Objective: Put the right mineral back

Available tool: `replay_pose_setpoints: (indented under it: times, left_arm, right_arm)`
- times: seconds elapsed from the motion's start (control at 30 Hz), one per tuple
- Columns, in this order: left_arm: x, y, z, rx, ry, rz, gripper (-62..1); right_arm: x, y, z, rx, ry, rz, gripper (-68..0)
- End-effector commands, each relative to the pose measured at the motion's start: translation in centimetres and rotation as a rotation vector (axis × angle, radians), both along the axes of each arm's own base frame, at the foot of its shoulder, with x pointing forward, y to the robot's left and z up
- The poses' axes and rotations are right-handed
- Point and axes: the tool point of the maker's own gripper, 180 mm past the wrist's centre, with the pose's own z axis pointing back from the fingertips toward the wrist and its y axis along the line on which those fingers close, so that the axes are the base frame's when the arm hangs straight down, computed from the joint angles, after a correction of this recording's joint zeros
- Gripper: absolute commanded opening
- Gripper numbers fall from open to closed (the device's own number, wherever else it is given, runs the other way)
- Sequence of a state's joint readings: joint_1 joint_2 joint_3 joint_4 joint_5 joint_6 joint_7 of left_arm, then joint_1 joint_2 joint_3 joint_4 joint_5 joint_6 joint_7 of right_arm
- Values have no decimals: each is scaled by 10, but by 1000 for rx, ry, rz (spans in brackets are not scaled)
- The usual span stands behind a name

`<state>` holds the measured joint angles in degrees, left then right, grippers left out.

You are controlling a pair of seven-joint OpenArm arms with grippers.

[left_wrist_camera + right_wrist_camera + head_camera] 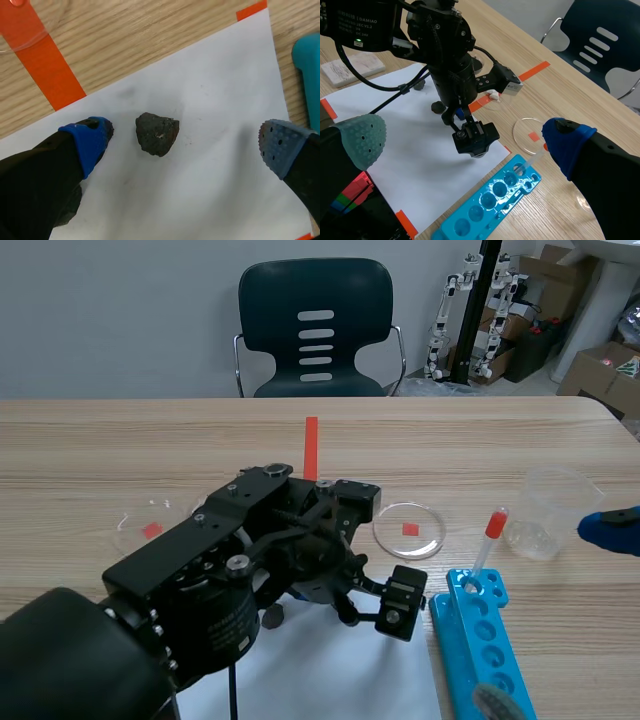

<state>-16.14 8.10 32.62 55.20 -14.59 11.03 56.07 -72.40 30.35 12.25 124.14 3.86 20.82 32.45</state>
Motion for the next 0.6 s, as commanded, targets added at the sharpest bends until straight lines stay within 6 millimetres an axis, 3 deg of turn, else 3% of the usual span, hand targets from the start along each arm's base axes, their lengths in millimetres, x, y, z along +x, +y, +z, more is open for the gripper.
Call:
replay_pose_setpoints:
  times: [0.0,0.3,0.57]
  left_arm:
    - [2,-3,0,-10,-33,11,14]
    - [13,9,21,-51,-195,31,14]
    - [13,39,54,-88,-398,40,14]
  right_arm:
    - [1,2,5,16,-16,11,4]
    - [1,2,5,16,-16,11,4]
    - [1,2,5,16,-16,11,4]
